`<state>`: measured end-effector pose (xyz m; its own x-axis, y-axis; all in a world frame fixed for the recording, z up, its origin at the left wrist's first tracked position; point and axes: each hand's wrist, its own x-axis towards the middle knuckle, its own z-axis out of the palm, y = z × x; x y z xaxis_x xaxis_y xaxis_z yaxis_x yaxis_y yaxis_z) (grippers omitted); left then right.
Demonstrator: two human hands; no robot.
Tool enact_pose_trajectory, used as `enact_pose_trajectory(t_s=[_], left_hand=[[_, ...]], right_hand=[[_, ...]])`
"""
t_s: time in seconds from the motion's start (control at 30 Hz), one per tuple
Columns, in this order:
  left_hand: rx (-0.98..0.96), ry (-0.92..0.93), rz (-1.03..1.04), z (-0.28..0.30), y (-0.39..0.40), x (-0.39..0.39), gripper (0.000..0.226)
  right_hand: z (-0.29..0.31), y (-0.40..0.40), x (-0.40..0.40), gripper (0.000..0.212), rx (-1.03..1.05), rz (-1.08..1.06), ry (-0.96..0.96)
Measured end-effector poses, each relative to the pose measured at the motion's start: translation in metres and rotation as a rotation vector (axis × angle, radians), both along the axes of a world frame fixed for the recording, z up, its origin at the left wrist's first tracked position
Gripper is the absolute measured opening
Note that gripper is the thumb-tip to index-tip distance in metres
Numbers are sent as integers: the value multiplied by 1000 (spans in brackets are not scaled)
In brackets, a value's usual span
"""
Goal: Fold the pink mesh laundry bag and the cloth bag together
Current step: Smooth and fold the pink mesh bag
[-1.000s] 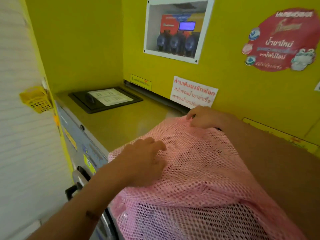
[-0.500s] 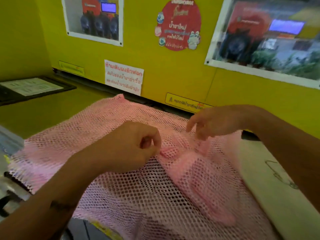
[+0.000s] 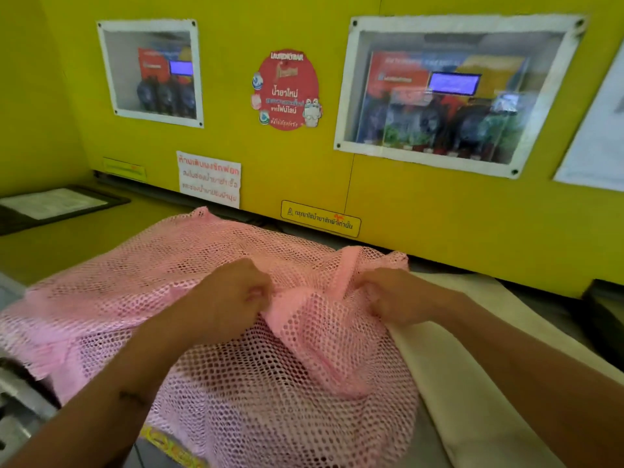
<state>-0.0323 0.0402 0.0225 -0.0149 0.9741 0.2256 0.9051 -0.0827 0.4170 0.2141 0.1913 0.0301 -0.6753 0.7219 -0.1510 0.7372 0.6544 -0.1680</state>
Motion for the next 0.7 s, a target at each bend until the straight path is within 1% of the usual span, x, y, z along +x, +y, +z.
enact_pose_trajectory(t_s=[0.07, 0.13, 0.17, 0.23, 0.27, 0.3, 0.37, 0.43, 0.47, 0.5, 0.53, 0.57, 0.63, 0.67, 0.7], left_hand=[[80, -187, 48, 7, -3, 0, 21], [156, -381, 76, 18, -7, 3, 24], [195, -442, 107, 23, -7, 4, 25], [267, -467, 197, 33, -6, 5, 27], [259, -461, 221, 35, -5, 4, 28], [206, -471, 214, 37, -6, 4, 31], [21, -520, 114, 41, -15, 3, 37], [-158, -457, 16, 44, -28, 2, 30], [-207, -389, -8, 45, -32, 0, 23], [-213, -331, -19, 46, -35, 0, 16], [-170, -290, -12, 45, -36, 0, 10], [-70, -251, 6, 45, -38, 1, 8], [215, -131, 45, 43, -42, 1, 14], [241, -97, 48, 43, -46, 1, 15], [161, -96, 24, 43, -53, 2, 13]], right_hand=[[-7, 5, 3, 51, -26, -4, -1], [-8, 11, 6, 43, -10, -32, -15], [-8, 14, 6, 38, 3, -44, 0], [-7, 15, 2, 45, 59, -31, 50], [-4, 11, 0, 50, 63, -16, 57], [-2, 7, -1, 54, 28, -2, 52], [0, 0, -3, 56, -52, 35, -54], [2, -3, -5, 53, -81, 37, -157], [4, -3, -6, 50, -71, 33, -149], [4, -1, -6, 46, -49, 28, -114], [4, 2, -7, 44, -17, 27, -74], [2, 7, -7, 42, 16, 19, -39], [-2, 13, -7, 40, 91, 19, -6], [-5, 16, -7, 38, 121, 25, 5], [-5, 18, -7, 37, 140, 28, 25]])
